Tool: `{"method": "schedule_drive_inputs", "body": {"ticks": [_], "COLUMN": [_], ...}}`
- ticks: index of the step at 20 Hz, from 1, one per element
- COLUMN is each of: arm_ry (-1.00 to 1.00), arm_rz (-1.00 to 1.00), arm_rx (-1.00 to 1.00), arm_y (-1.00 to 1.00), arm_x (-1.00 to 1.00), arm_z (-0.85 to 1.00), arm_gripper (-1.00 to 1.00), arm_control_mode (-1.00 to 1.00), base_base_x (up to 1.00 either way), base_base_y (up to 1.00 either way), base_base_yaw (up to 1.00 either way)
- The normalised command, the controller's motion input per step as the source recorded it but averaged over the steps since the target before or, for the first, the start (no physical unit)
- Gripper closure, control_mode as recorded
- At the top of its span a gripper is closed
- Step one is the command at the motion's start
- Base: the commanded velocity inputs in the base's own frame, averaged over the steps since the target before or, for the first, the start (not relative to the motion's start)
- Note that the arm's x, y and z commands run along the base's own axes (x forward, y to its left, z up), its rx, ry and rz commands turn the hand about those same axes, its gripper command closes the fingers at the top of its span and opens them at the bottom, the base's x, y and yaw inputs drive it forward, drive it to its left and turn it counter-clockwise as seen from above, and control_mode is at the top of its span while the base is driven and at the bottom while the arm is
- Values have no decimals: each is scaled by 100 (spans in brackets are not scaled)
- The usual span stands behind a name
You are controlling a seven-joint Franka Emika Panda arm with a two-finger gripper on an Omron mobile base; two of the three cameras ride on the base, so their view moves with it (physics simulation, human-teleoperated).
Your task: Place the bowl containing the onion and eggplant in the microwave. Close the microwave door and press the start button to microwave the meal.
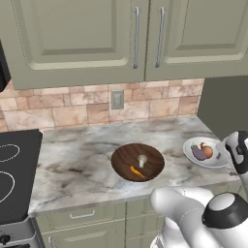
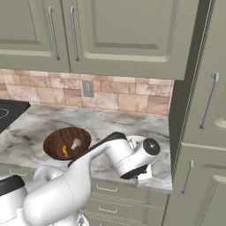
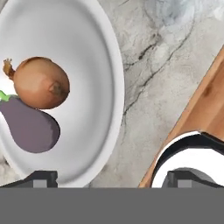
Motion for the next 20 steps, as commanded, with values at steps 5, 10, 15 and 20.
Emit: {"method": "schedule_drive_inputs", "body": {"ticks": [5,10,15,20], "arm_ry": [0,0,1,2], "arm_rz": [0,0,0,0], "arm_rx": [0,2,4,4], "arm_y": [0,0,-3,-5], "arm_x": [21,20,19,18], "arm_z": [-27,-22,-10,-9], "arm_gripper": [-100,-100,-100,-100], "arm_control_mode": [-100,-100,-100,-100], "base_base_x": [0,0,0,0], "base_base_y": [0,0,0,0], "base_base_yaw": [0,0,0,0]}}
